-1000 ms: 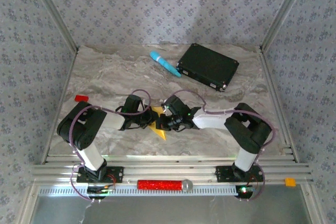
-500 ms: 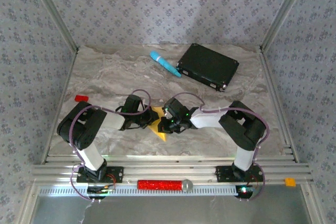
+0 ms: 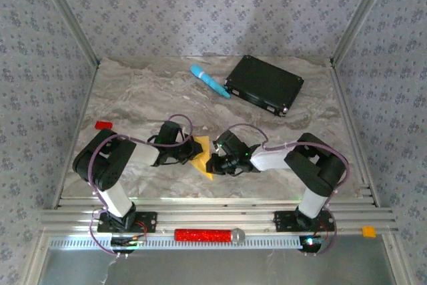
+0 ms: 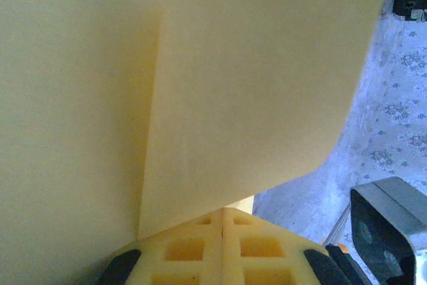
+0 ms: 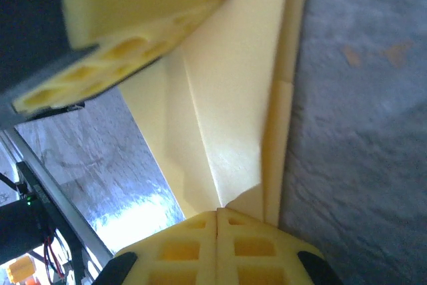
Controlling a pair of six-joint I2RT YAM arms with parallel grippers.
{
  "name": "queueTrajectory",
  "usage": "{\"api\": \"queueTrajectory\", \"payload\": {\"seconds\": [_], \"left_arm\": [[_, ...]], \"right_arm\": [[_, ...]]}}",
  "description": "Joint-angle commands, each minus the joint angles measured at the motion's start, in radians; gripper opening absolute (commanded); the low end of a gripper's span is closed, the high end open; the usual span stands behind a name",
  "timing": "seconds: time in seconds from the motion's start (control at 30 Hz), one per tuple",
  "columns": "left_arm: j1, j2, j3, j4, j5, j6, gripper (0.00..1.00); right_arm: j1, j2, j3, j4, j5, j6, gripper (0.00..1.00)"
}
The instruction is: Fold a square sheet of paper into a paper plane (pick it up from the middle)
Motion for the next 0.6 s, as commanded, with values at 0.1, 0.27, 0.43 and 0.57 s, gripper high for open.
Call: {"api": "queueTrajectory", "payload": {"seconds": [0.1,0.27,0.43,0.57], "left_arm": [[0.003,0.037,-0.034,-0.093,-0.057,-0.003,0.03],[0.002,0.034,-0.03,-0.099,-0.055,-0.002,0.03],[0.003,0.039,-0.025,-0.099,-0.05,-0.001,0.03],[0.002,0.04,-0.025,-0.098,-0.05,0.001,0.03]], "right_arm": [[0.007,-0.075,0.026,-0.128,-0.007,-0.006,0.0],[0.009,-0.09,0.103,-0.194,-0.008,-0.047,0.0],[0.026,-0.01,0.158,-0.193,-0.021,-0.046,0.0],[0.027,0.042,0.133,-0.187,-0.006,-0.022,0.0]]}}
